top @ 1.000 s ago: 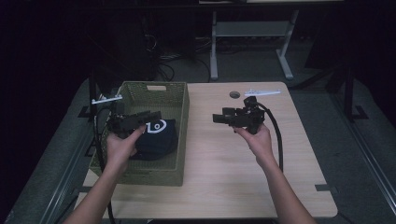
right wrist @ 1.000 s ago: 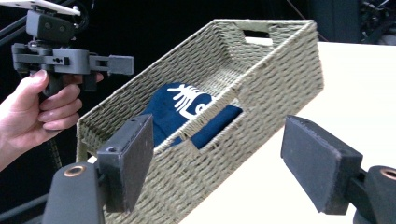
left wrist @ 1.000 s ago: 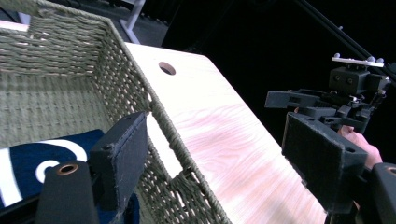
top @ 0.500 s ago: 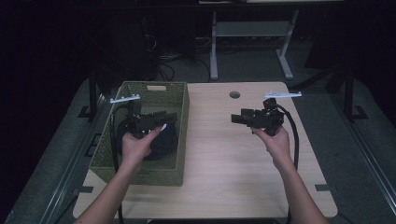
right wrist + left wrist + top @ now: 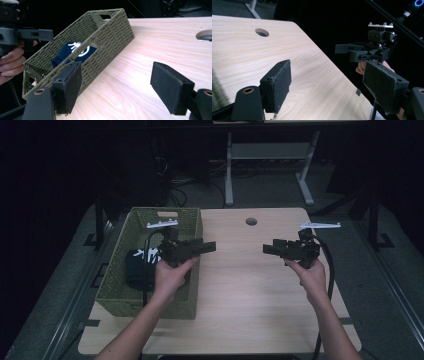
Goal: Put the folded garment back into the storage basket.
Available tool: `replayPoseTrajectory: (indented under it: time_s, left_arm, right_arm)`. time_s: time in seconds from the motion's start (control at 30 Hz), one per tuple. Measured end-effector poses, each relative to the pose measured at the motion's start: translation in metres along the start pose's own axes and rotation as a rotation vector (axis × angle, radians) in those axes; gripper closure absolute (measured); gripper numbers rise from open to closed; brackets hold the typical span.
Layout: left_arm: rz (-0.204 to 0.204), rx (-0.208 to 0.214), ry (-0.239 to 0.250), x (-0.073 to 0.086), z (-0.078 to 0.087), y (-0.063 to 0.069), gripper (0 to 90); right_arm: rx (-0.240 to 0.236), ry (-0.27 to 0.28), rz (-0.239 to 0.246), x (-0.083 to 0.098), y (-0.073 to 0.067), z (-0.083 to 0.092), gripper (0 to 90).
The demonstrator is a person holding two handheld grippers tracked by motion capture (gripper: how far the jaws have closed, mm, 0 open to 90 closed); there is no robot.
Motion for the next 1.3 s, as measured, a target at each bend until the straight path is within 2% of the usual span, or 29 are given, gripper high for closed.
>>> replayPoseTrajectory:
  time_s: [0.23, 0.4, 0.63, 0.87, 1.0, 1.3]
  left_arm:
    - [-0.017, 0.02, -0.004, -0.001, -0.014, 0.011, 22.1]
    - [-0.031, 0.033, -0.026, 0.002, -0.026, 0.02, 22.1]
    - [-0.043, 0.039, -0.045, 0.008, -0.04, 0.027, 22.2]
    - [-0.055, 0.058, -0.06, 0.013, -0.051, 0.035, 22.2]
    - [-0.057, 0.063, -0.064, 0.017, -0.058, 0.038, 22.1]
    - [-0.074, 0.072, -0.076, 0.024, -0.07, 0.046, 22.1]
  right_arm:
    - [0.021, -0.01, -0.008, 0.005, 0.01, 0.013, 24.9]
    - [0.044, -0.009, -0.02, 0.011, 0.019, 0.023, 24.9]
    - [0.077, -0.018, -0.041, 0.021, 0.033, 0.034, 24.9]
    - [0.09, -0.009, -0.049, 0.027, 0.041, 0.041, 24.9]
    - [0.105, -0.023, -0.061, 0.036, 0.049, 0.045, 24.8]
    - [0.123, -0.008, -0.095, 0.048, 0.062, 0.059, 24.8]
Point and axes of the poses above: each handheld gripper's, and its own axes: z roughly backward along the jaws, x roughly out of its underside, y roughly to its right, the point moved 9 cm from there along -z, roughly forward along the jaws, and after that the axes turned 4 degrees about -y, right-handed, at the moved point
